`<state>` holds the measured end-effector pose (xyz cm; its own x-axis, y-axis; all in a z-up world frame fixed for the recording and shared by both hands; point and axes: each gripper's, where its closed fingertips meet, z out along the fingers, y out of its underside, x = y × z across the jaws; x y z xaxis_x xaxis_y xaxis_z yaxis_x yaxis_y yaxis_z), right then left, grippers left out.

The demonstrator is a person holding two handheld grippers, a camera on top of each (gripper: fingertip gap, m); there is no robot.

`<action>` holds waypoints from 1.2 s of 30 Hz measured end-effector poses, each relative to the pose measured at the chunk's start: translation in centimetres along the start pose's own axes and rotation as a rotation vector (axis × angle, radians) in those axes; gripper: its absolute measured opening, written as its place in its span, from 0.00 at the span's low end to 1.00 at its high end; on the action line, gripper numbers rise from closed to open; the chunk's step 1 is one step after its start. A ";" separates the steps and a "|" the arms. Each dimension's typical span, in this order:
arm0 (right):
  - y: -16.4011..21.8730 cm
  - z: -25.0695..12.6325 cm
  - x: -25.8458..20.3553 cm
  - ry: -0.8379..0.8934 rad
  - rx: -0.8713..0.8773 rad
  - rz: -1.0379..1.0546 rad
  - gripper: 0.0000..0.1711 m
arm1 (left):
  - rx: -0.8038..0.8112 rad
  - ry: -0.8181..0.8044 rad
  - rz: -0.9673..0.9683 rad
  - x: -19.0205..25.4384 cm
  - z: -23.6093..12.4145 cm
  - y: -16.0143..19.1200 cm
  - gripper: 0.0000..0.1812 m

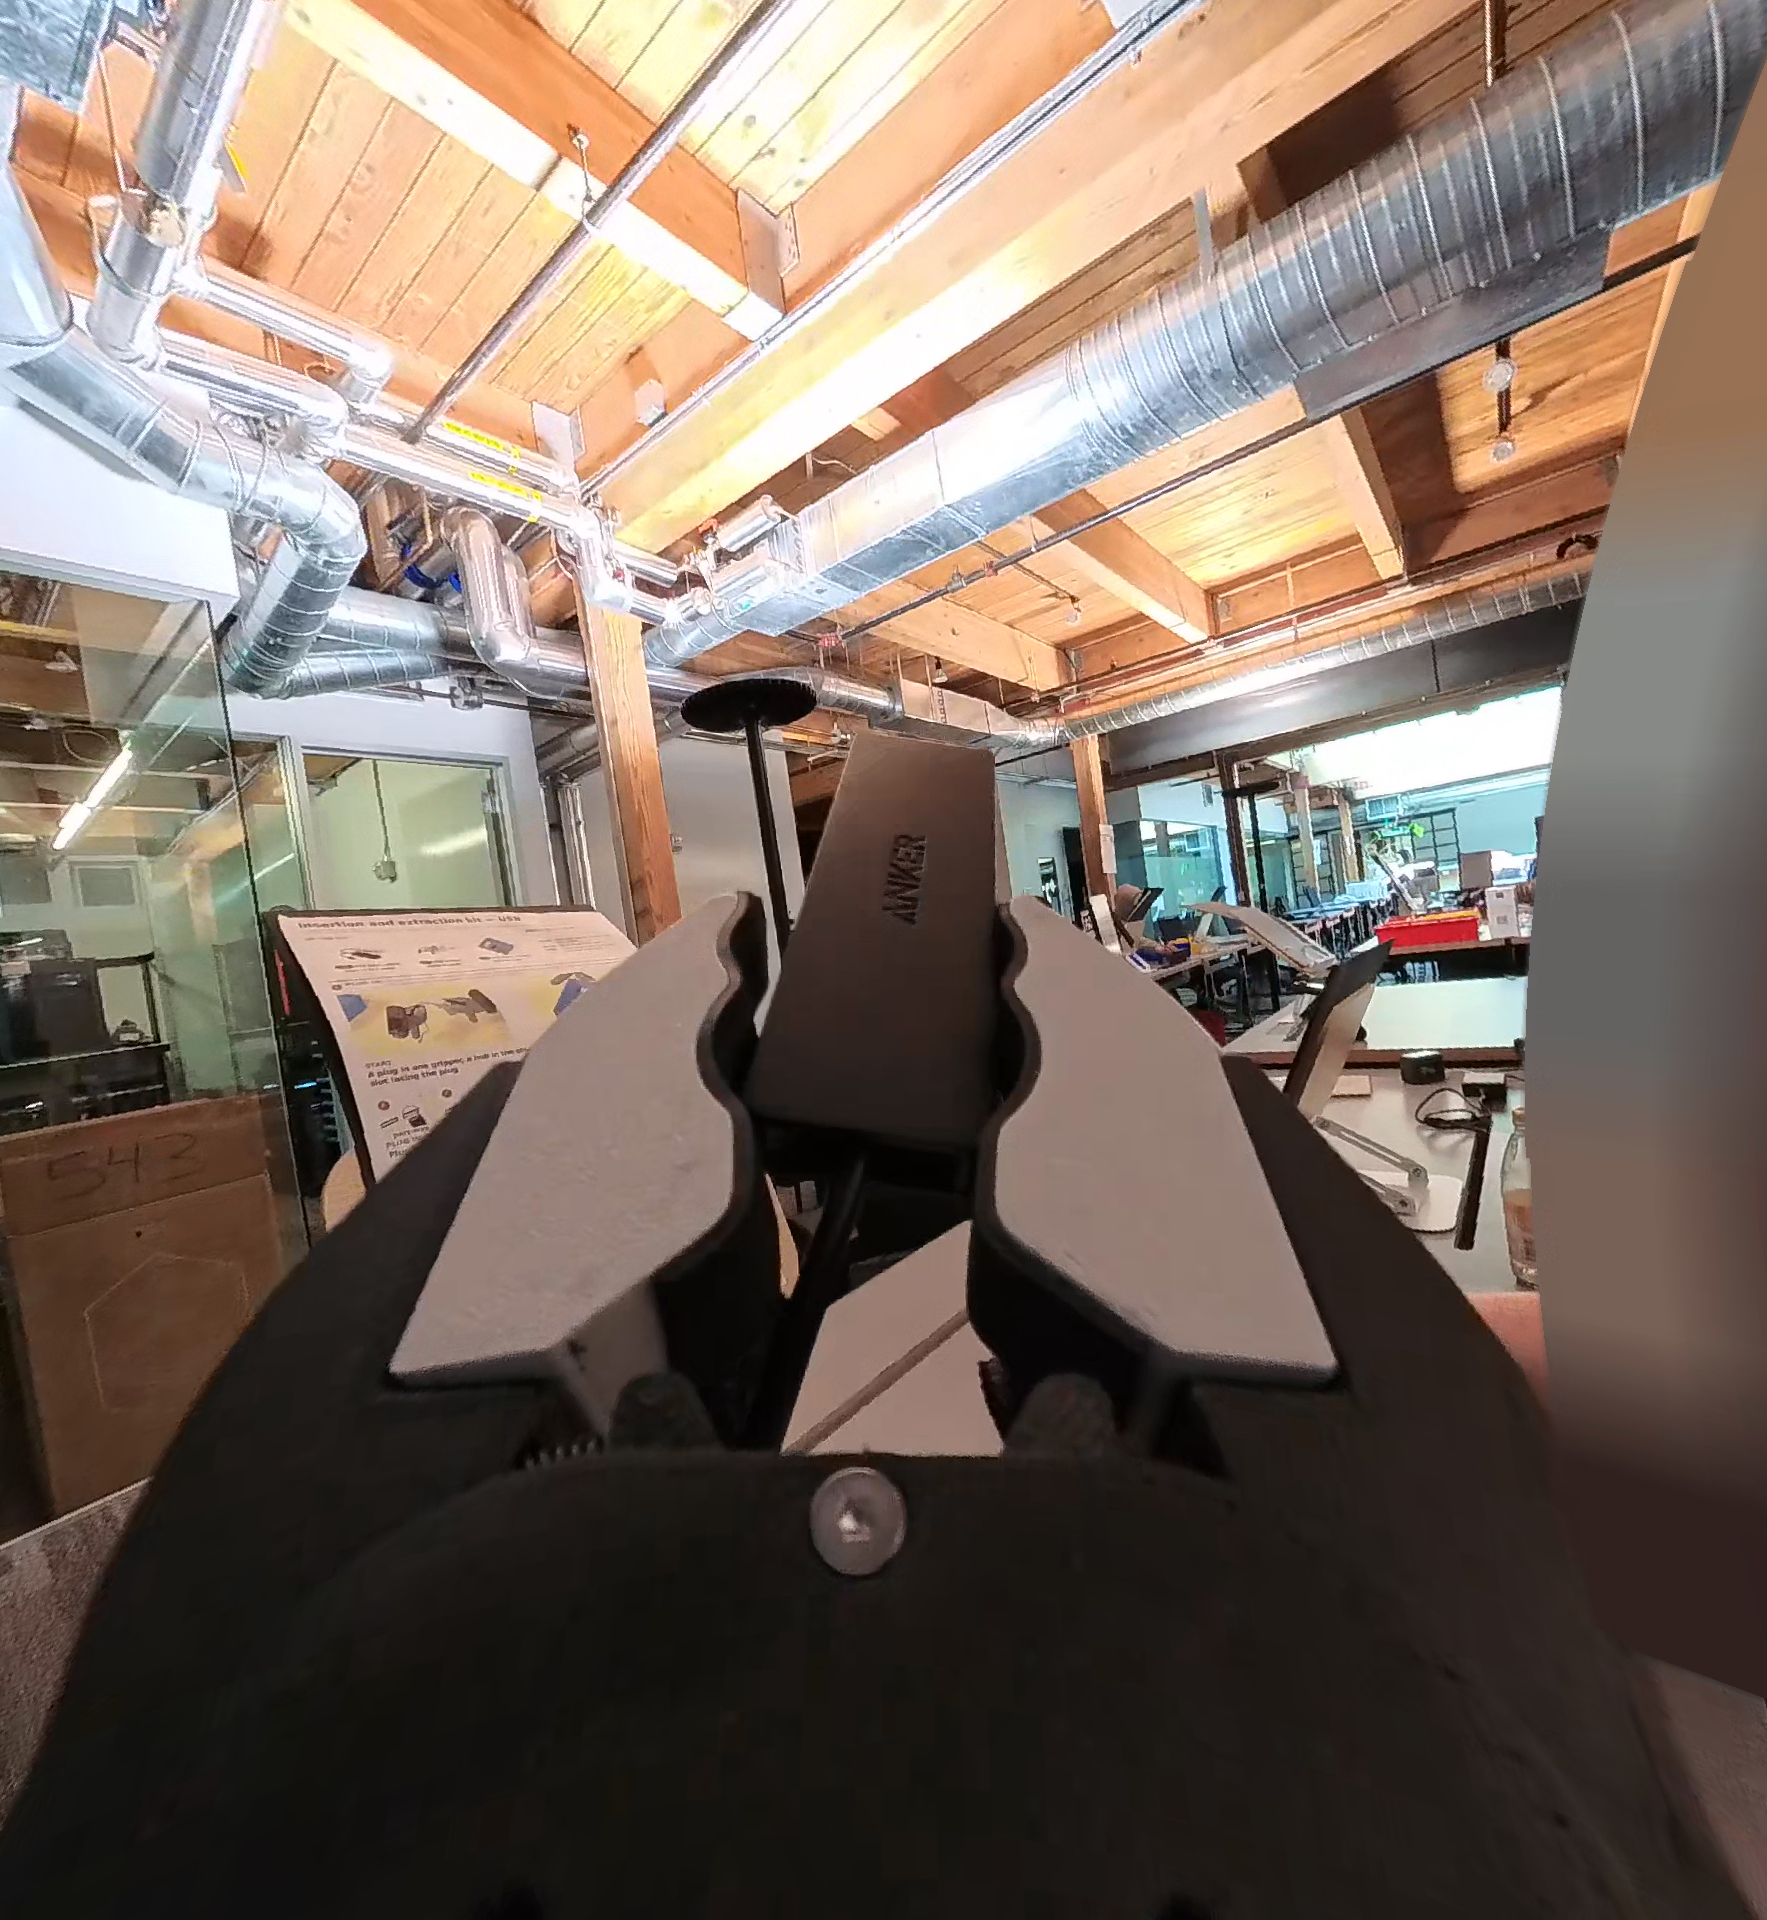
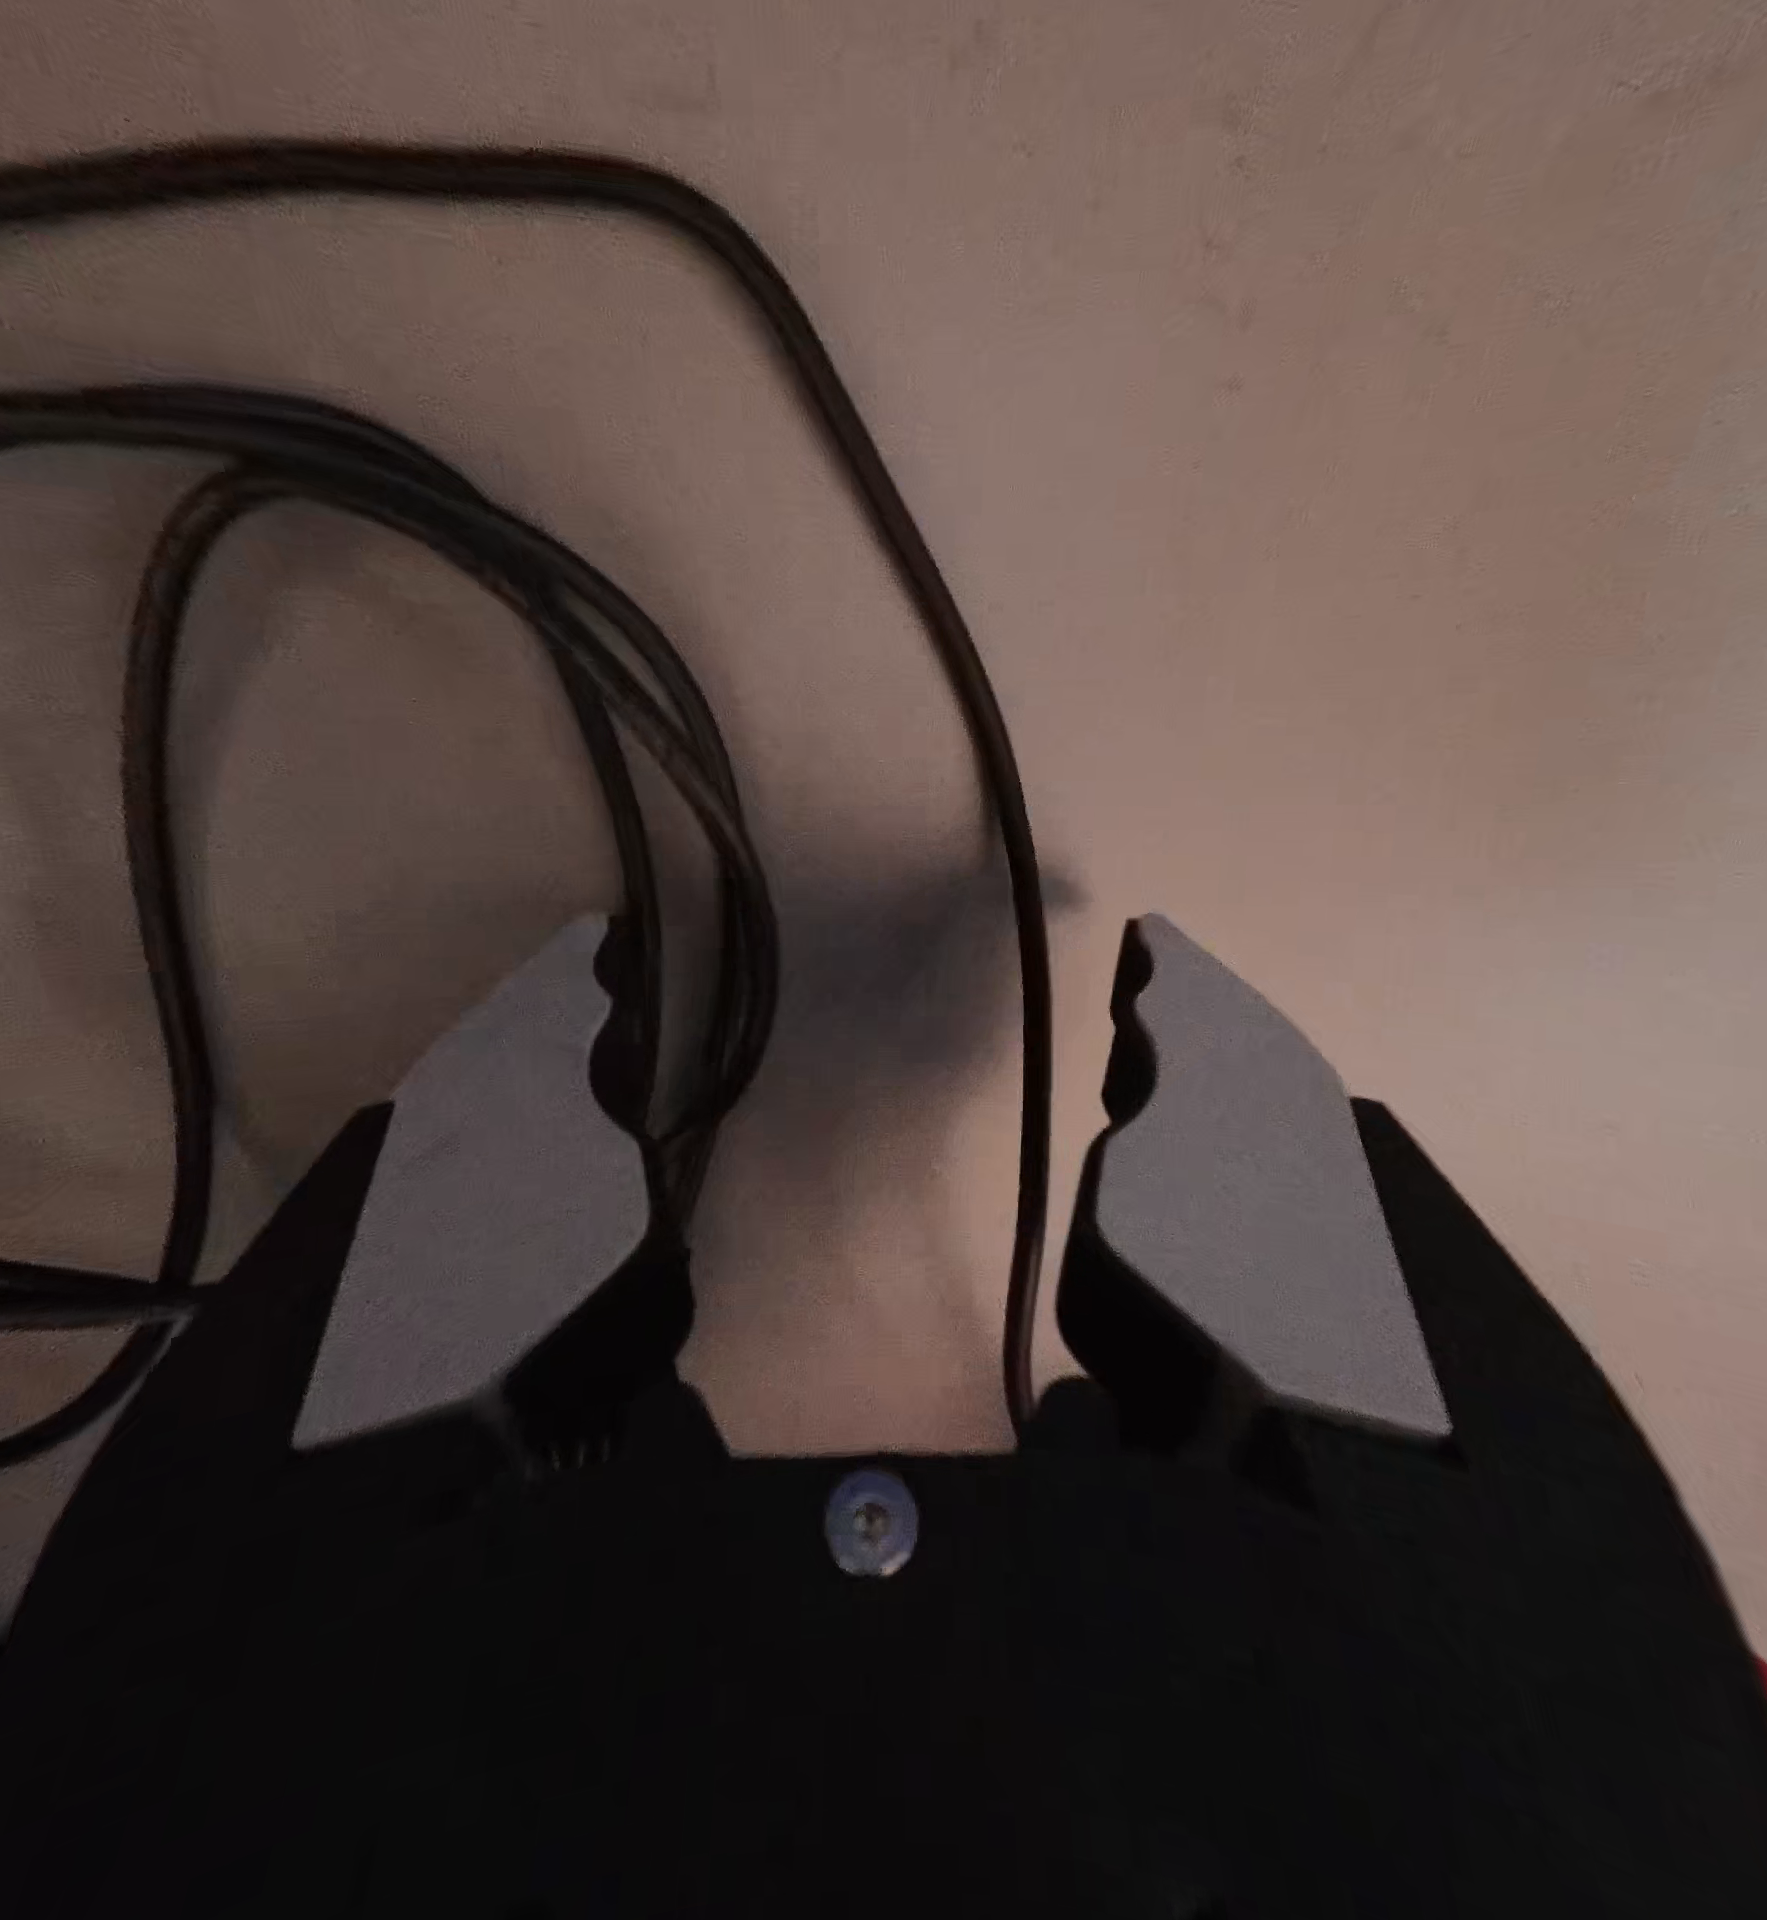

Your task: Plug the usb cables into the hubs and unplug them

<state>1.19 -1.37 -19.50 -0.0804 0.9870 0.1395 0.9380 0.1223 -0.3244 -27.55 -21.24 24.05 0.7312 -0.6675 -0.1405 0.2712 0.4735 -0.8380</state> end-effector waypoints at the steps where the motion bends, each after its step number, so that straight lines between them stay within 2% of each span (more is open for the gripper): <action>1: 0.0 0.2 -0.1 -0.035 -0.006 0.018 0.49 | -0.005 0.001 0.001 0.0 0.1 0.1 0.23; 3: 0.1 0.2 -0.6 -0.113 -0.020 0.062 0.39 | -0.014 -0.003 0.004 0.0 0.2 0.3 0.23; 7: 0.6 -0.1 -0.5 -0.091 -0.066 0.044 0.06 | -0.024 0.003 0.004 0.1 0.5 0.5 0.23; 10: 0.4 -0.2 -0.5 -0.061 -0.030 0.078 0.05 | -0.029 -0.001 0.010 0.1 0.7 0.7 0.23; 13: -1.0 -2.7 0.4 0.002 0.082 0.125 0.05 | -0.032 0.000 0.010 0.2 0.9 0.8 0.23; 16: -2.5 -8.3 2.5 0.160 0.175 0.127 0.05 | -0.039 -0.001 0.012 0.3 1.1 1.0 0.23; 21: -3.4 -21.4 5.9 0.503 0.230 0.115 0.04 | -0.043 -0.010 0.016 0.2 1.3 1.1 0.23; 24: -1.7 -28.6 7.0 0.626 0.216 0.151 0.03 | -0.041 -0.019 0.016 0.1 1.2 1.1 0.23; 27: 1.2 -33.4 7.5 0.687 0.189 0.190 0.03 | -0.034 -0.022 0.017 0.2 1.1 0.9 0.23; 32: 7.2 -38.4 7.4 0.772 0.122 0.277 0.03 | -0.034 -0.021 0.020 0.3 1.1 0.8 0.23; 36: 9.7 -41.5 7.0 0.814 0.132 0.341 0.03 | -0.040 -0.020 0.014 0.2 1.2 1.0 0.23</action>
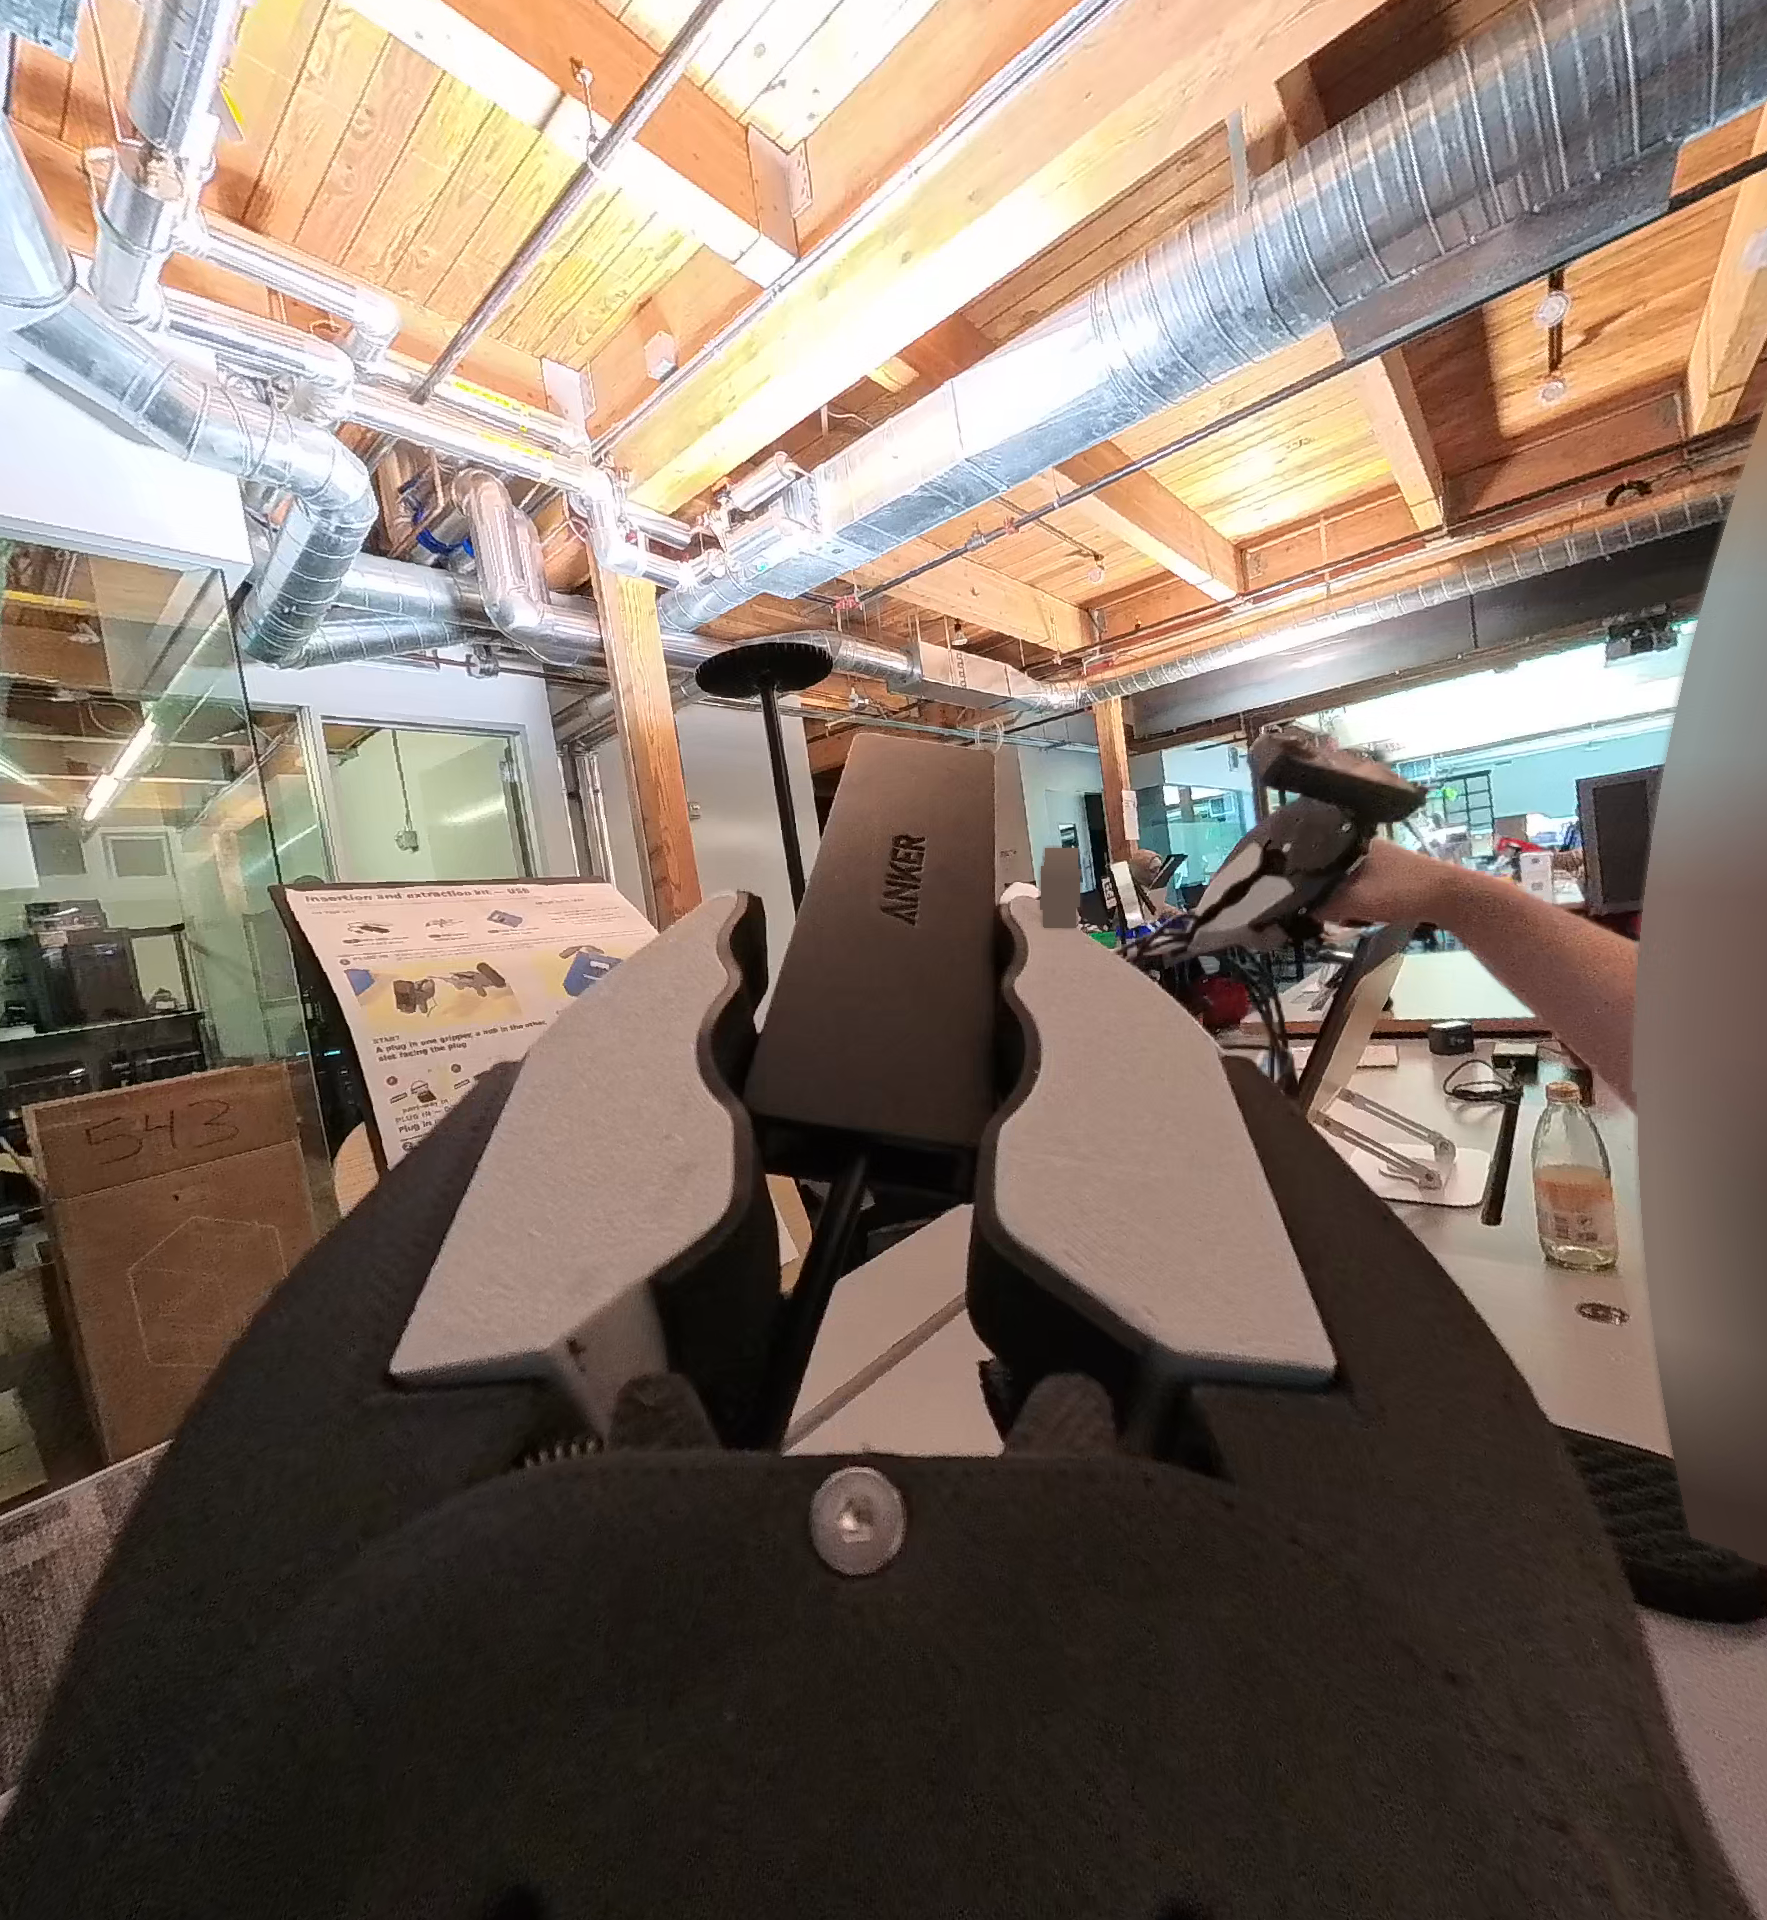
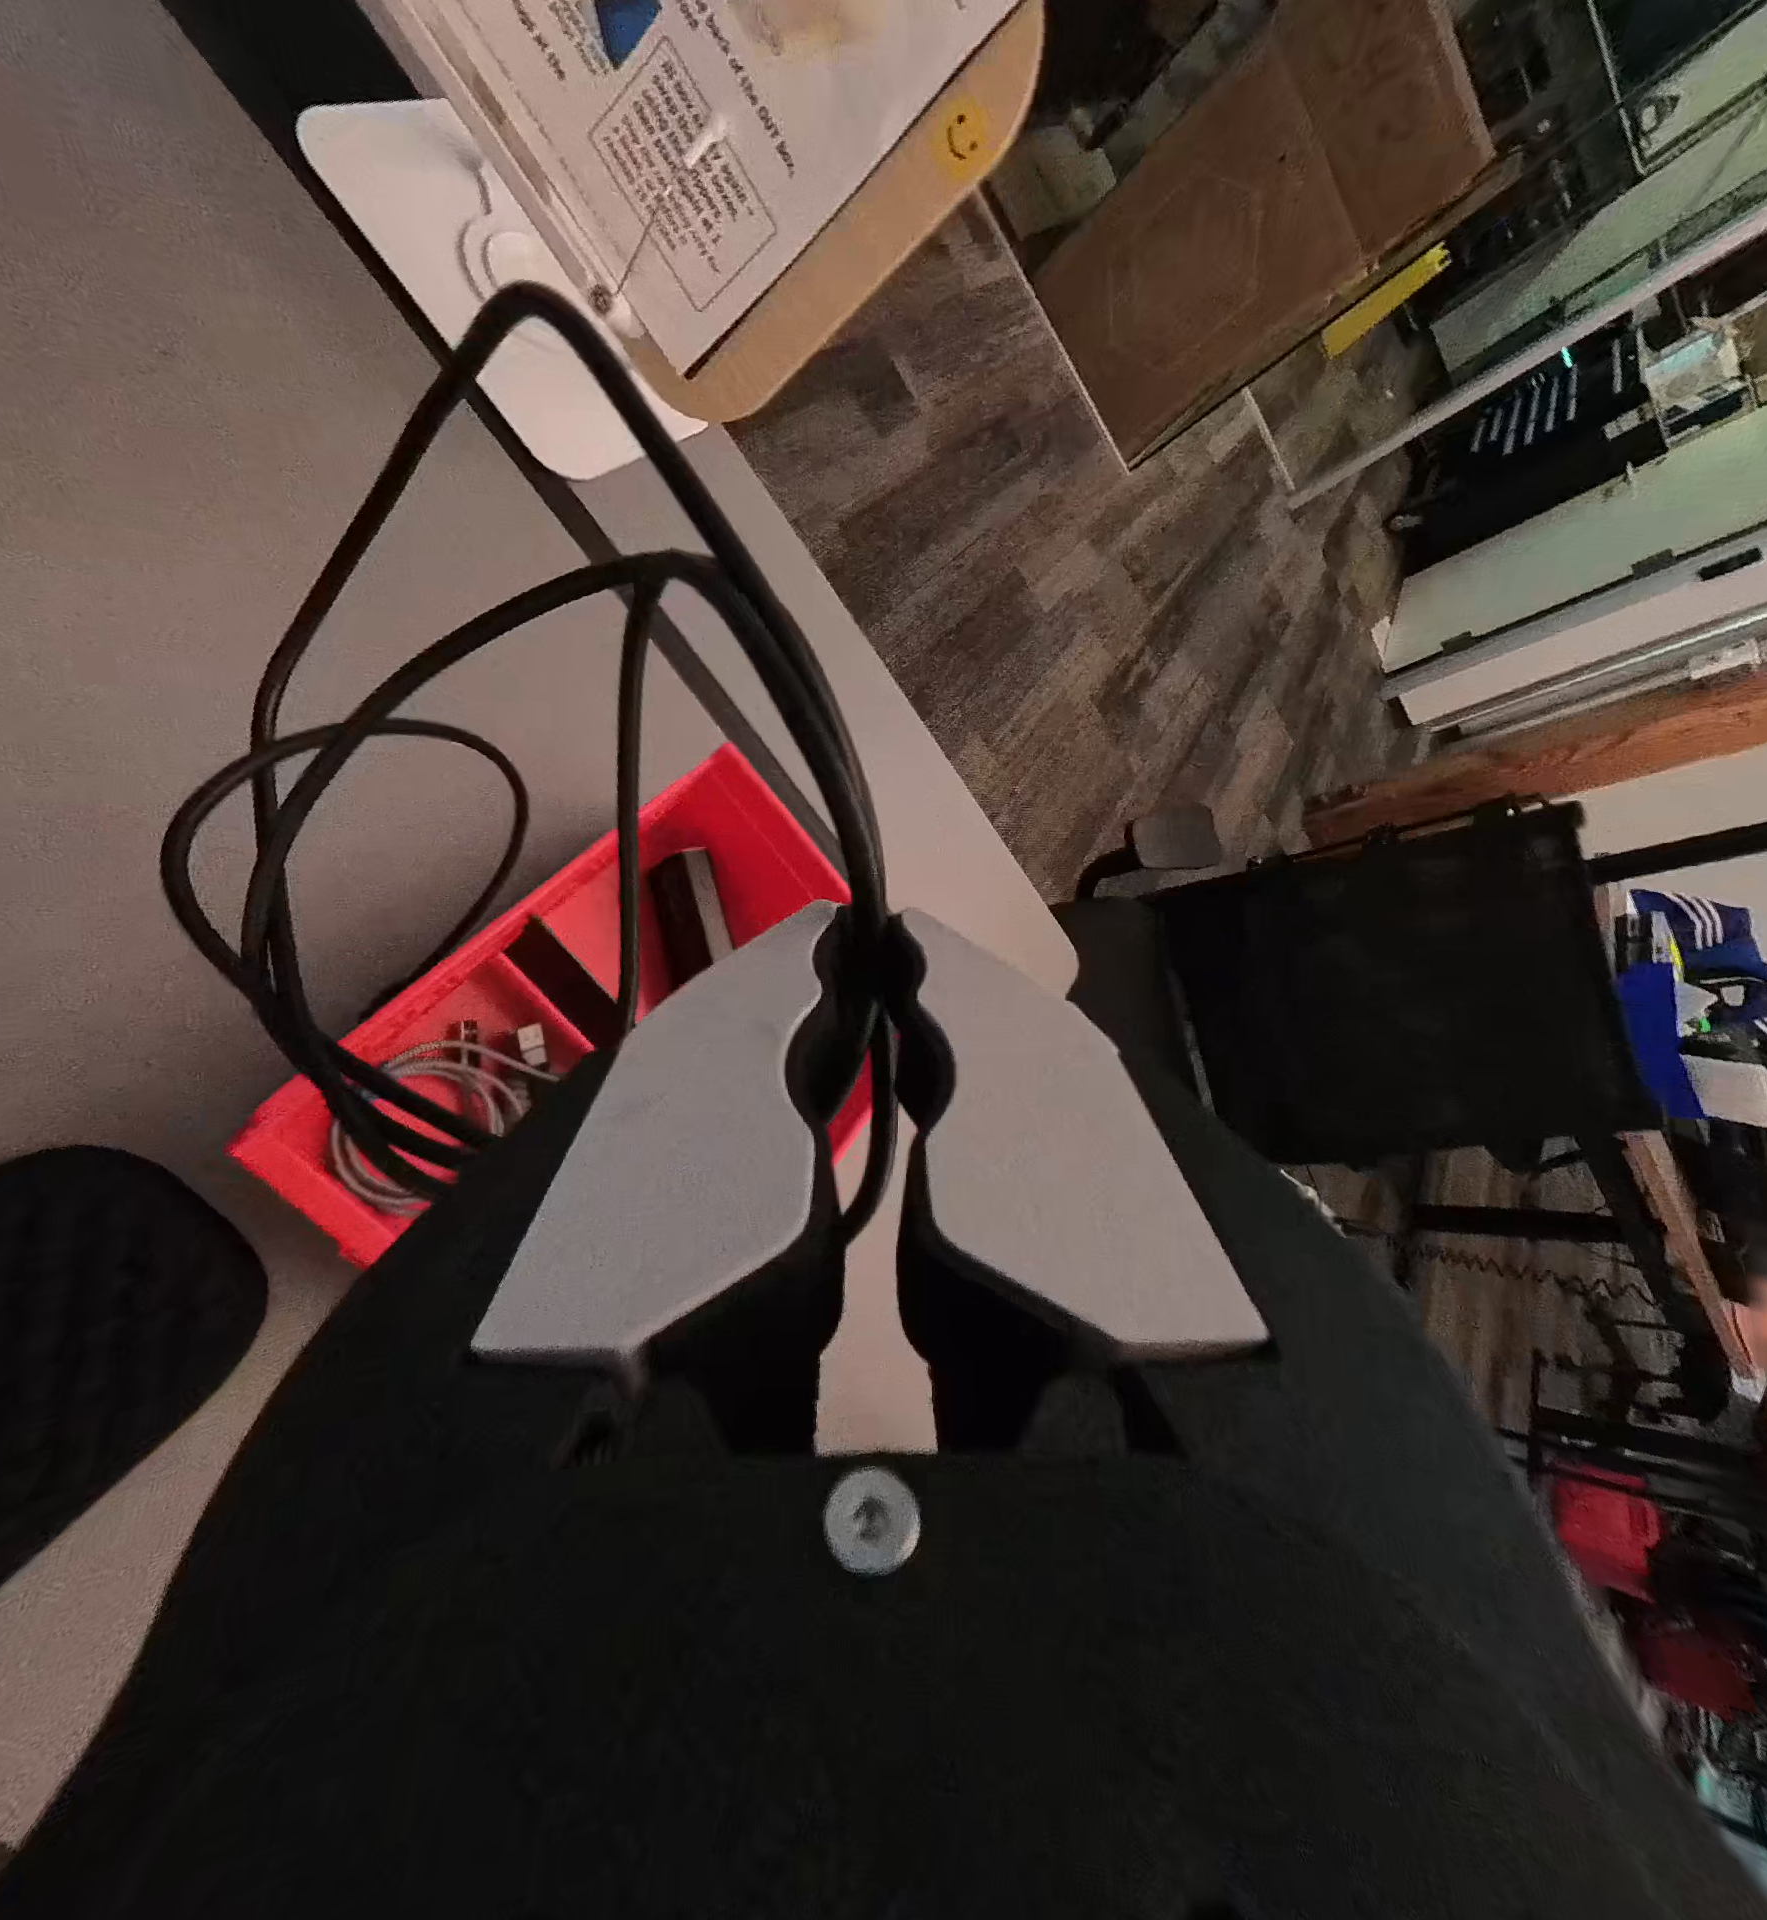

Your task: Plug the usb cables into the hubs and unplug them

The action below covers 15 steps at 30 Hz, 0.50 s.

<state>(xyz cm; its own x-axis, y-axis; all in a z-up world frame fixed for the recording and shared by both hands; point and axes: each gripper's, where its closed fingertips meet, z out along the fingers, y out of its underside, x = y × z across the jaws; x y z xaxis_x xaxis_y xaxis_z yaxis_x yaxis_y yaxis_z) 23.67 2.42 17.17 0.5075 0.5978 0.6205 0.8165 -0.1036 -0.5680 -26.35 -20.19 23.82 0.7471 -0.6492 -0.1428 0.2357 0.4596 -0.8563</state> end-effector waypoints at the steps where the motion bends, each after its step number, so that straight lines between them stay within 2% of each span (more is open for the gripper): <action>1: 0.0 -0.7 0.7 0.016 0.001 0.008 0.04 | -0.003 0.001 -0.001 0.0 0.1 0.1 0.23; 8: -0.1 -5.5 5.7 0.105 0.030 0.076 0.03 | -0.018 0.007 0.008 0.4 0.5 0.4 0.22; 15: 3.0 -4.2 5.1 0.034 -0.021 0.091 0.04 | -0.019 0.006 0.001 0.1 0.3 0.4 0.23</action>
